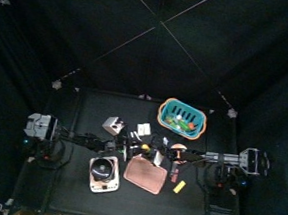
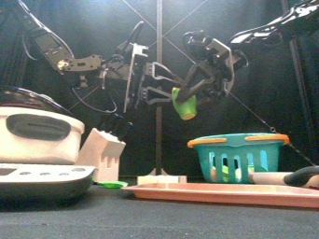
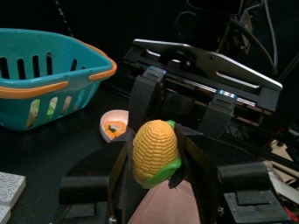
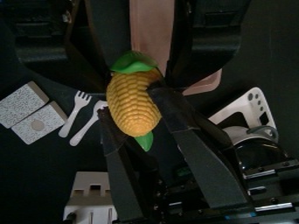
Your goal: Remove corn husk
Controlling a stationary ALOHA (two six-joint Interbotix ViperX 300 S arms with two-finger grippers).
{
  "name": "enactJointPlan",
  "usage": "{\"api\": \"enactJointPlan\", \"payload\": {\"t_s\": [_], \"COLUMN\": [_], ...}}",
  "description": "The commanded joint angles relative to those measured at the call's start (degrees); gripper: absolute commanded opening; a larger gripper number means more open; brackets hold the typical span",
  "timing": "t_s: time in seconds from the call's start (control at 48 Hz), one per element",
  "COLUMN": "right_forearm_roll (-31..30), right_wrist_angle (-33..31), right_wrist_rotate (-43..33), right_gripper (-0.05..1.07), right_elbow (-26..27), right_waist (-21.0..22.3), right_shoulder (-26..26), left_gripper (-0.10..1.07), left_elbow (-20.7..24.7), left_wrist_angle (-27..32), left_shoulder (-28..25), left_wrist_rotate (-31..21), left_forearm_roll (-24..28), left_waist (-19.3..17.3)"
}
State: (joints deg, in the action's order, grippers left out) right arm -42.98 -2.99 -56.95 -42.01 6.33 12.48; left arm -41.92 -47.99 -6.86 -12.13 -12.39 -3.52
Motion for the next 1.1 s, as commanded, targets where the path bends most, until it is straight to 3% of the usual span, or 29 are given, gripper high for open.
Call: {"api": "enactJointPlan", "payload": {"t_s": [0.0,0.146,0.333,0.5,0.688,0.771,1.083], "right_forearm_roll": [0.0,-0.09,0.18,4.04,8.96,8.35,2.29], "right_wrist_angle": [0.53,0.53,-0.26,-3.52,-3.08,-2.11,-0.44], "right_wrist_rotate": [0.18,0.18,-0.26,-0.62,-0.44,-0.18,-0.53], "right_gripper": [0.87,0.96,0.96,0.96,0.96,0.96,0.96], "right_elbow": [1.49,1.23,0.53,-0.97,-2.2,-2.46,-1.05], "right_waist": [-0.09,-0.09,-0.09,0.44,1.05,1.05,2.46], "right_shoulder": [1.14,1.67,3.08,5.54,7.47,7.73,6.77], "left_gripper": [0.41,0.41,0.41,0.41,0.41,0.41,0.41], "left_elbow": [0.26,-0.26,-0.97,-1.05,-0.88,-1.14,-2.46], "left_wrist_angle": [-0.09,-0.09,-0.09,-0.09,0.0,0.0,-0.09], "left_shoulder": [0.79,0.88,1.41,2.2,4.04,4.92,7.56], "left_wrist_rotate": [0.18,0.18,0.0,0.09,0.0,0.18,0.0], "left_forearm_roll": [-0.18,-0.79,-1.93,-5.45,-11.43,-13.54,-12.66], "left_waist": [-0.35,-0.44,-0.44,-0.44,-0.35,-0.26,0.97]}}
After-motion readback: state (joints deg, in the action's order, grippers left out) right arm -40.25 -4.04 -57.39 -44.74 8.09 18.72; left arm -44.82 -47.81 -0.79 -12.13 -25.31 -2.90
